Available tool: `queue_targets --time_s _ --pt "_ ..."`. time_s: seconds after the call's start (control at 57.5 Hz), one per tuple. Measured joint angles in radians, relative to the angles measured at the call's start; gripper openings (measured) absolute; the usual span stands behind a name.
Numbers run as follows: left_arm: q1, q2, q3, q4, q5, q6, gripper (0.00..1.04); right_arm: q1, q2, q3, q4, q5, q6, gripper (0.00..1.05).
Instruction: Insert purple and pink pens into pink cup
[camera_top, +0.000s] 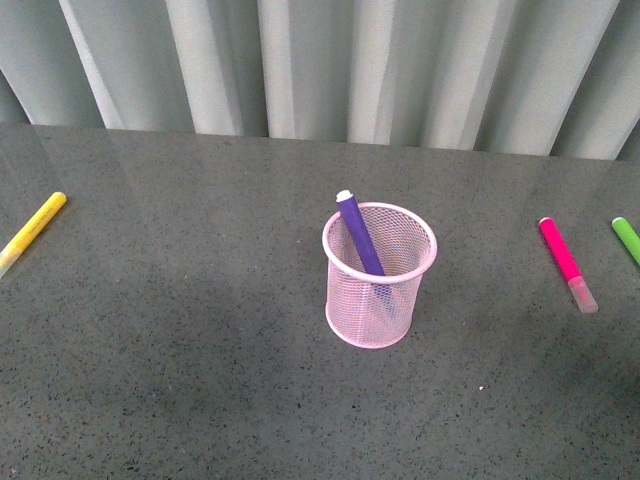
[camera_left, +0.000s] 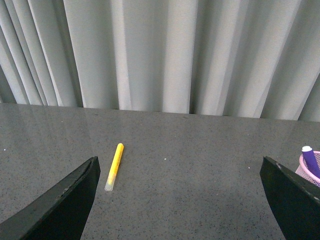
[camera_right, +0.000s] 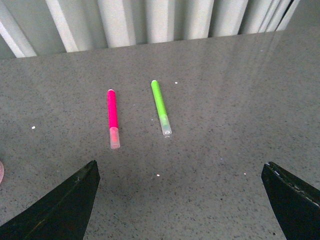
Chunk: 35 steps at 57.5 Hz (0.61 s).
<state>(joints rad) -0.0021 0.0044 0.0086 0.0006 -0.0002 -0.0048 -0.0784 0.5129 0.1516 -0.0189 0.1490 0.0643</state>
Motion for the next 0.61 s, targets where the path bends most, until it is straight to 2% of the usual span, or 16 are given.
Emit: queue_targets --time_s 0.209,0.365,0.608 --pt "0.000 -0.001 0.000 0.000 -0.001 0.000 0.98 -0.063 0.423 0.128 0.219 -0.083 -0.032 0.98" --pt "0.000 -0.001 0.000 0.000 0.000 0.000 0.98 -0.070 0.760 0.301 0.244 -0.157 -0.037 0.98" --pt "0.000 -0.001 0.000 0.000 0.000 0.000 0.98 -0.023 1.106 0.556 0.219 -0.181 0.000 0.98"
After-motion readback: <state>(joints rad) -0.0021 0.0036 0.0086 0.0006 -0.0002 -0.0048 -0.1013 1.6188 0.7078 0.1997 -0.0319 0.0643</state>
